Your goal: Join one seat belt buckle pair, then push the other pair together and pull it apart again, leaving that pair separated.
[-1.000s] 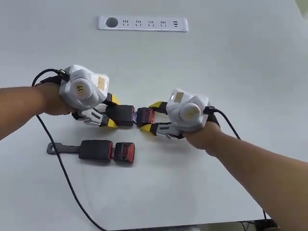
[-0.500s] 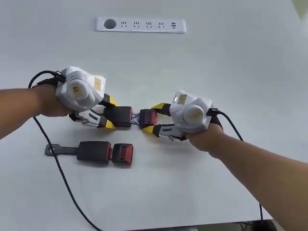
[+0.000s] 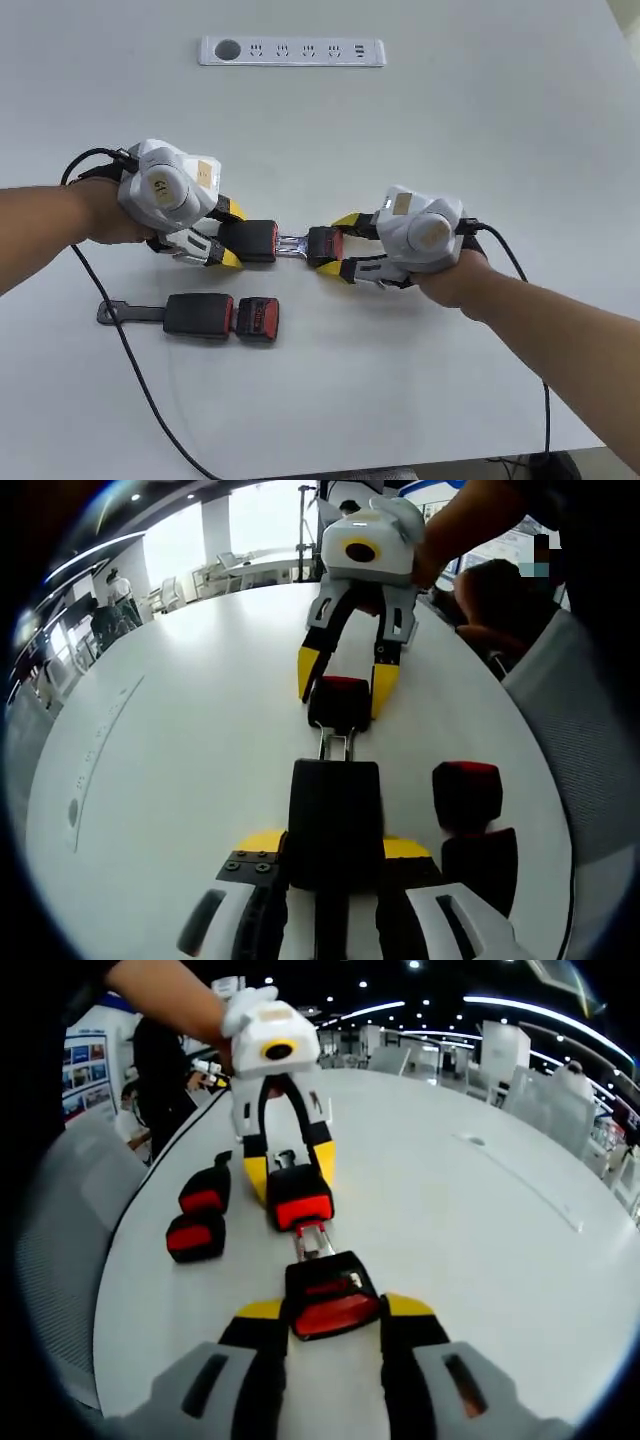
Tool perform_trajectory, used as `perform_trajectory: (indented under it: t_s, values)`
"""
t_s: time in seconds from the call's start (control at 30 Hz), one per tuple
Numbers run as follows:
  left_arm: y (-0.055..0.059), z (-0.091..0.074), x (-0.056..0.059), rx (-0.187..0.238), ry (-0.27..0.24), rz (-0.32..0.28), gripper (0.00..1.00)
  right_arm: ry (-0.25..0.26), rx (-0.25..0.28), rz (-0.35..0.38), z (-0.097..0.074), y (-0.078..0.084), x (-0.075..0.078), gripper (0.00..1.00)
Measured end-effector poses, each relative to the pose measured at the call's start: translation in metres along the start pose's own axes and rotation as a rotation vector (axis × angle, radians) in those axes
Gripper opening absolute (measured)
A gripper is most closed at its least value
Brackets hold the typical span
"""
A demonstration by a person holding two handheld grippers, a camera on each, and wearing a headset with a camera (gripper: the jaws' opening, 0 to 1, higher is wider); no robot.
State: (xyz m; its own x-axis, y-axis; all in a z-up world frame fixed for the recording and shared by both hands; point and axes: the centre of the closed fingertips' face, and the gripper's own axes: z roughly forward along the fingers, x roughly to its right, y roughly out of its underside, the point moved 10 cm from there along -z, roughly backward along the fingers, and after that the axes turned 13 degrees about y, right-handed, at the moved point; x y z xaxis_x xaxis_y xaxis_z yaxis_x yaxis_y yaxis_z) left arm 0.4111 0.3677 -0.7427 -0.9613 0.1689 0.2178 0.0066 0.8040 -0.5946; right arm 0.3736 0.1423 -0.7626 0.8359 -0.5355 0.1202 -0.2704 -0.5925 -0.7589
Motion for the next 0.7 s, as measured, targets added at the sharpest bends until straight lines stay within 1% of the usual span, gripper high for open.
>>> perform_trajectory:
  t_s: [0.1,0.2,0.23,0.4,0.5,0.53,0.63,0.7]
  values:
    - [0.000,0.000,0.000,0.003,-0.005,-0.005,0.34,0.002,-0.009,0.004,-0.008,0.007,0.002,0.36]
    - [0.000,0.000,0.000,-0.002,-0.004,-0.004,0.34,0.012,0.002,0.000,-0.014,0.011,0.004,0.36]
    - [-0.001,0.001,0.000,-0.004,-0.004,-0.004,0.34,0.012,-0.006,0.006,-0.019,0.014,0.004,0.36]
    - [-0.001,0.001,0.000,-0.010,-0.004,-0.004,0.34,0.019,-0.005,0.014,-0.028,0.023,0.009,0.36]
    - [-0.001,0.001,0.000,-0.011,-0.005,-0.007,0.34,0.014,-0.021,0.018,-0.035,0.030,0.011,0.36]
    - [-0.001,0.001,0.000,-0.011,-0.005,-0.008,0.34,0.014,-0.033,0.022,-0.036,0.032,0.013,0.36]
    - [-0.002,0.002,0.000,-0.015,-0.005,-0.007,0.34,0.016,-0.025,0.013,-0.040,0.034,0.017,0.36]
    - [-0.002,0.002,0.000,-0.017,-0.005,-0.008,0.34,0.015,-0.031,0.011,-0.042,0.034,0.019,0.36]
